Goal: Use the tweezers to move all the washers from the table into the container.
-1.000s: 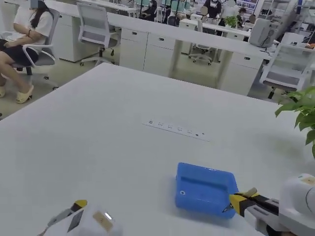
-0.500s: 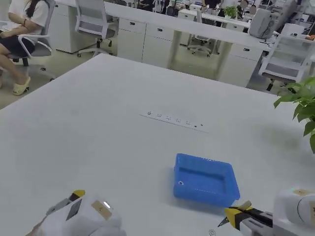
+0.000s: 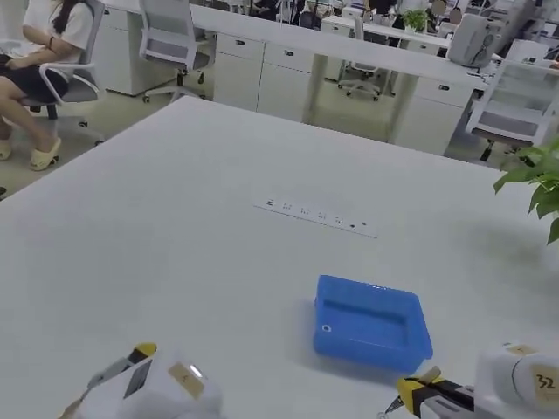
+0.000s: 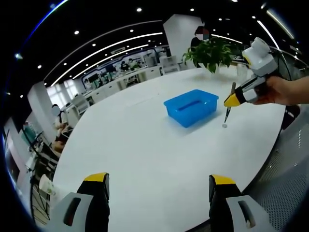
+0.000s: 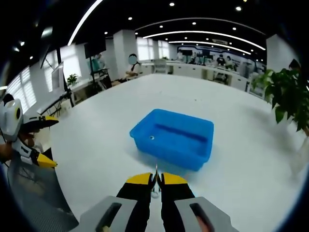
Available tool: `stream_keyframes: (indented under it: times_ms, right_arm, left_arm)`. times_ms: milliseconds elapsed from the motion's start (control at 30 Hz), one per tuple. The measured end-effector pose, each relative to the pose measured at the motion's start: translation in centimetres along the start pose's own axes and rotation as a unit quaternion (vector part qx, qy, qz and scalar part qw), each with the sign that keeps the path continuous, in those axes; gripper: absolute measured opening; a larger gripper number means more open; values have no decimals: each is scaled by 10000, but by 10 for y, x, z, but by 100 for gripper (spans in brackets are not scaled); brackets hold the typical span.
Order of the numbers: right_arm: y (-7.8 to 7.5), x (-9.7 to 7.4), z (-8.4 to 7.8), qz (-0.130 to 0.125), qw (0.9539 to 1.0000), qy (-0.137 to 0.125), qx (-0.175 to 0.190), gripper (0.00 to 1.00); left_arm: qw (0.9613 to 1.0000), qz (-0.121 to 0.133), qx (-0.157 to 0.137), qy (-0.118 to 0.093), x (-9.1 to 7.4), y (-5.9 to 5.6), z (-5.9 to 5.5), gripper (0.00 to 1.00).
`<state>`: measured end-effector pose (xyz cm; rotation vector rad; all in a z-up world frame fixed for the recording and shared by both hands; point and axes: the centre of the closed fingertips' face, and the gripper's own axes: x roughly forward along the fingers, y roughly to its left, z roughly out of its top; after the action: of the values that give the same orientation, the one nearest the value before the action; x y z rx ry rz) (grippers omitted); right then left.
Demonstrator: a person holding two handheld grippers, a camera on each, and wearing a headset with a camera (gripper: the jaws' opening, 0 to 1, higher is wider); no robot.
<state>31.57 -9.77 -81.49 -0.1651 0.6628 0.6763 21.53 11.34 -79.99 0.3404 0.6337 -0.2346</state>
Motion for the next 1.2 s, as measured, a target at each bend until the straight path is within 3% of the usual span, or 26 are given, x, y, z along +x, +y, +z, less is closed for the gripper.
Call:
stream_keyframes:
  times_ms: [200,400,633,967,1200]
  right_arm:
    - [-1,6,-9,-31,9999,136,-58,3]
    - [-2,7,-6,-42,9999,97,-52,3]
    - [-1,8,-3,-67,9998,52,-172,3]
    - [-1,7,-5,-16,9999,-55,129,2]
    - [-4,7,-5,12,9996,9,273,1]
  left_arm:
    - [10000,9,4,16,0,0,-1,87]
    - [10000,0,-38,-52,-1,0,1,87]
    - [10000,33,-17,14,0,1,-1,87]
    - [10000,3,14,29,0,0,-1,87]
    - [10000,-10,25,55,0,-1,-2,87]
